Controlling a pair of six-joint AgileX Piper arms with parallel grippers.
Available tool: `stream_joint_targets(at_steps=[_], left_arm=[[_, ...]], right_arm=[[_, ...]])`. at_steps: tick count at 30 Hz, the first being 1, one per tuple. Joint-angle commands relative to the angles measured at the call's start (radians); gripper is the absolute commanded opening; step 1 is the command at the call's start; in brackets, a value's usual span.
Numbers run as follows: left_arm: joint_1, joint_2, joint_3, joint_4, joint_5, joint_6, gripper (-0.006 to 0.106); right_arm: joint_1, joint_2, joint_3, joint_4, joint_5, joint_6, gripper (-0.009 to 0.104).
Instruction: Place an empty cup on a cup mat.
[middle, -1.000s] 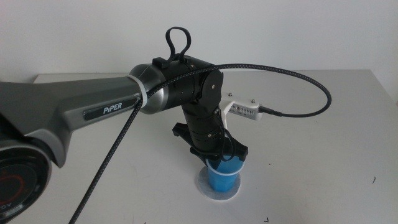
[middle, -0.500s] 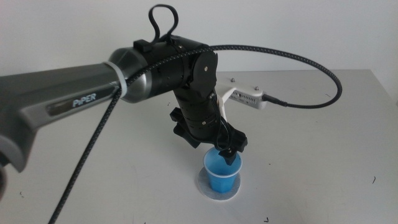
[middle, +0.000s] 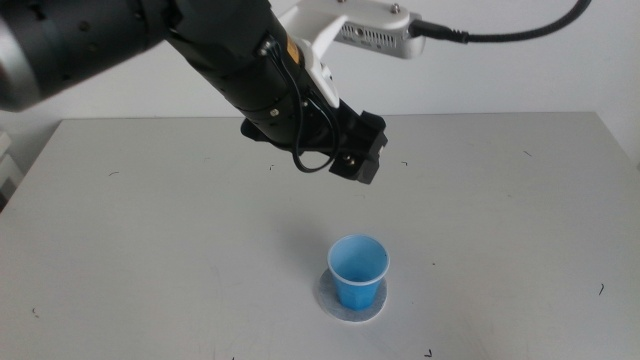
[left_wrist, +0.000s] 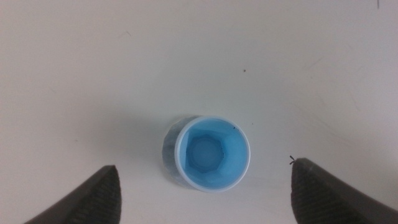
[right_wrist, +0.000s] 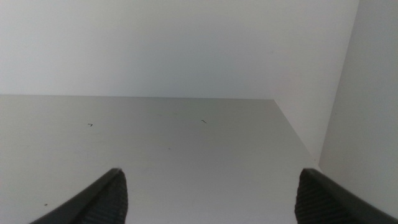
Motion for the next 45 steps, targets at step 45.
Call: stream_joint_targets(at_steps=[45], left_arm=[[0.698, -1.393, 1.338, 0.099, -0.826, -0.031, 0.105]], right_arm=[[0.000, -0.026, -0.008, -0.014, -0.075, -0.005, 0.094]])
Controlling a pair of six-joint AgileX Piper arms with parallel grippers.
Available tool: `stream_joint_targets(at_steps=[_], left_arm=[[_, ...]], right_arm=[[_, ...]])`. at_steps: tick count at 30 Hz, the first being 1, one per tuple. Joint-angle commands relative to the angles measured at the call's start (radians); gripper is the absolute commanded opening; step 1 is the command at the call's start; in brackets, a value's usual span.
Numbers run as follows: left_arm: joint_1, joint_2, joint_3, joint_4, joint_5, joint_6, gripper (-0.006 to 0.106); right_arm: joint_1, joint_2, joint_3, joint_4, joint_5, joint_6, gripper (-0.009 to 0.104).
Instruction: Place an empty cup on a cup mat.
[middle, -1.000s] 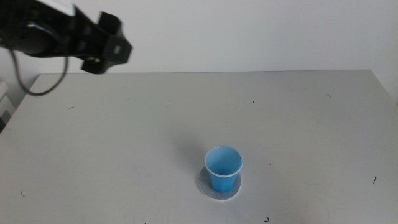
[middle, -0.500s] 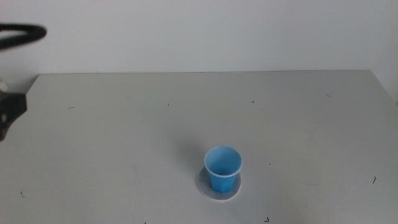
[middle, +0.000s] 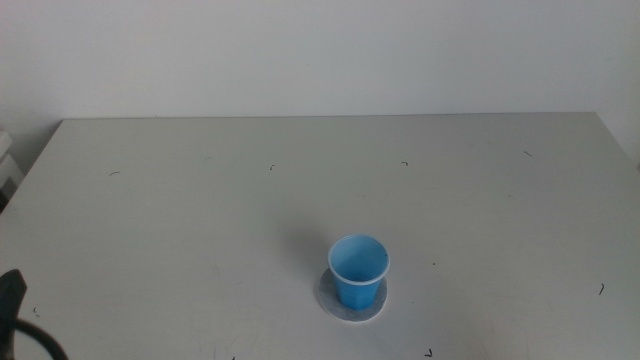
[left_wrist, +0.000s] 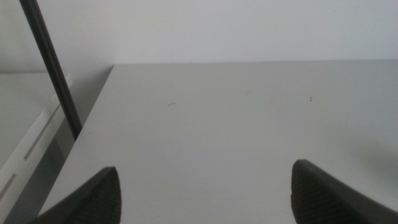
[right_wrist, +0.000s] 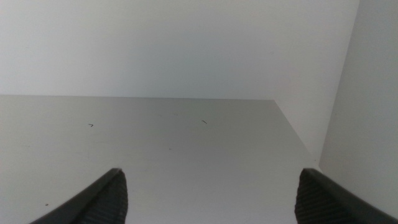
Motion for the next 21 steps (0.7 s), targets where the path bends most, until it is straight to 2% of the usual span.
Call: stream_joint_targets(at_steps=[1, 9, 21], left_arm=[[0.001, -0.061, 0.059, -0.014, -0.181, -0.005, 0.105], [0.001, -0.195, 0.297, -0.013, -0.409, -0.009, 0.105], [0.001, -0.286, 0.292, -0.006, -0.239, -0.005, 0.105]], right_arm=[[0.000, -0.026, -0.008, -0.014, -0.075, -0.005, 0.094], [0.000, -0.026, -0.008, -0.014, -0.075, -0.005, 0.094], [0.000, -0.026, -0.008, -0.014, -0.075, -0.005, 0.094]])
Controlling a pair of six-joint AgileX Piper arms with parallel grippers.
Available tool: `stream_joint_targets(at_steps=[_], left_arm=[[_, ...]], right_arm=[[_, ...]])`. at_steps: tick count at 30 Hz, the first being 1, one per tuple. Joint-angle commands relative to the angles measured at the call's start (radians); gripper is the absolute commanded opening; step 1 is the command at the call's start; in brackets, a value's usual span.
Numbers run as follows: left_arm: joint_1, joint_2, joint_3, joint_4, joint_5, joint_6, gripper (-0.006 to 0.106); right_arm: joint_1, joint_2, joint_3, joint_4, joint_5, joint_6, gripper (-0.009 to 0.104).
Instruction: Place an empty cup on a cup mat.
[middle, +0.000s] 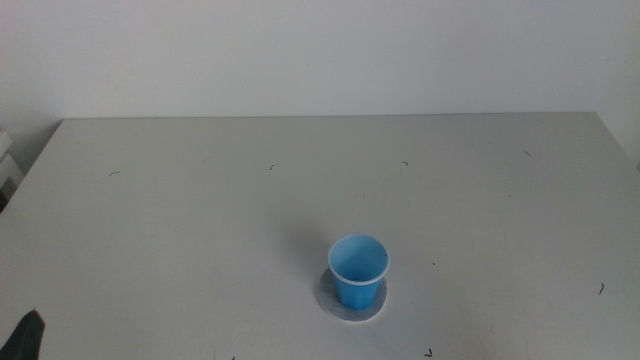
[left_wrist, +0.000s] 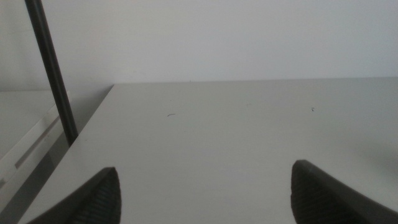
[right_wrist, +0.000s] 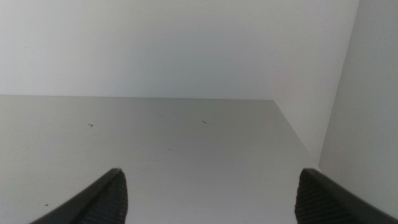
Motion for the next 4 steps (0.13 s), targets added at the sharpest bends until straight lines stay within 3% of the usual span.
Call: stream_joint_targets(at_steps=[1, 4], left_arm=[[0.001, -0.014, -0.004, -0.006, -0.056, -0.005, 0.105], [0.001, -0.015, -0.004, -0.007, -0.056, -0.005, 0.105]], right_arm=[[0.000, -0.026, -0.008, -0.014, -0.075, -0.005, 0.094], [0.000, -0.026, -0.008, -0.014, -0.075, -0.005, 0.094]])
